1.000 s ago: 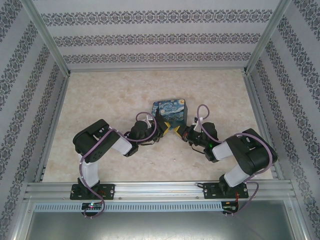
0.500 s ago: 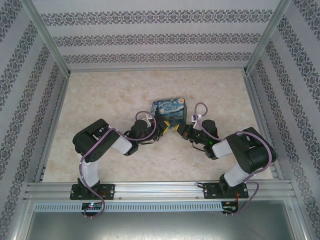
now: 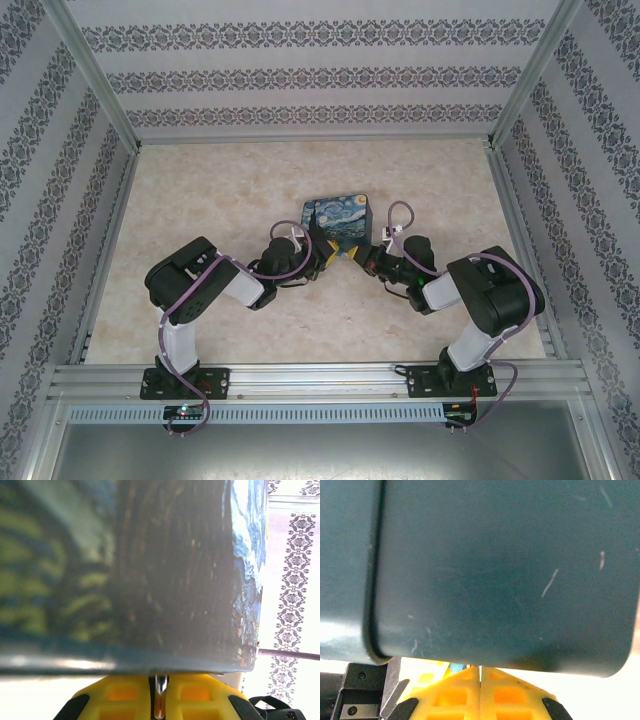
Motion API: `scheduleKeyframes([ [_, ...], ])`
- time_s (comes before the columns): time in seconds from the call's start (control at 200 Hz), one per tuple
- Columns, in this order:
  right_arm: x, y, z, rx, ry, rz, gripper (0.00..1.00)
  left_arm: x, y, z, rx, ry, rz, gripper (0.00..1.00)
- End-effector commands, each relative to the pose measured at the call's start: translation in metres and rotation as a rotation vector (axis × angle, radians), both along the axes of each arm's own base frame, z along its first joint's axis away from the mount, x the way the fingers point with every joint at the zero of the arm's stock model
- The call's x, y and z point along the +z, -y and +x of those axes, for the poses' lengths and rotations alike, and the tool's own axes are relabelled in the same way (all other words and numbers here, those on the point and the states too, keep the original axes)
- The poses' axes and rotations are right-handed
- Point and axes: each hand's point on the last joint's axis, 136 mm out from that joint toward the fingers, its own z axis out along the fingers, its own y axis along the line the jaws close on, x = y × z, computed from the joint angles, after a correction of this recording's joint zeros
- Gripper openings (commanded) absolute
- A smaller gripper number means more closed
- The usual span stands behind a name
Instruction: Unlock the padlock with the key
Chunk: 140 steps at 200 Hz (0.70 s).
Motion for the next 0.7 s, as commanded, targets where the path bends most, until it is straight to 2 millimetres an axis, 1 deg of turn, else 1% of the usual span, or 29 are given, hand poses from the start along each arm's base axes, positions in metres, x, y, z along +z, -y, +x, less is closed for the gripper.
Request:
scheduleKeyframes([
  [0.0, 0.047, -0.007, 0.024, -0.016, 0.14, 0.119, 0.0, 0.01, 0.028, -0.028, -0.171, -0.009, -0.049, 0.0],
  [0.105, 0.05, -0.009, 0.026, -0.02, 0.106, 0.173, 0.0, 0.013, 0.029, -0.027, -0.173, -0.004, -0.055, 0.0],
  [0.18, 0.047, -0.01, 0.028, -0.019, 0.076, 0.189, 0.0, 0.016, 0.029, -0.026, -0.168, -0.002, -0.07, 0.0],
  [0.33, 0.045, -0.009, 0.029, -0.021, 0.076, 0.185, 0.0, 0.026, 0.029, -0.025, -0.149, -0.006, -0.124, 0.0],
  [0.515, 0.037, -0.006, 0.031, -0.029, 0.068, 0.17, 0.0, 0.037, 0.027, -0.021, -0.122, -0.014, -0.189, 0.0],
  [0.694, 0.034, -0.004, 0.034, -0.033, 0.068, 0.163, 0.0, 0.043, 0.027, -0.02, -0.11, -0.021, -0.227, 0.0],
])
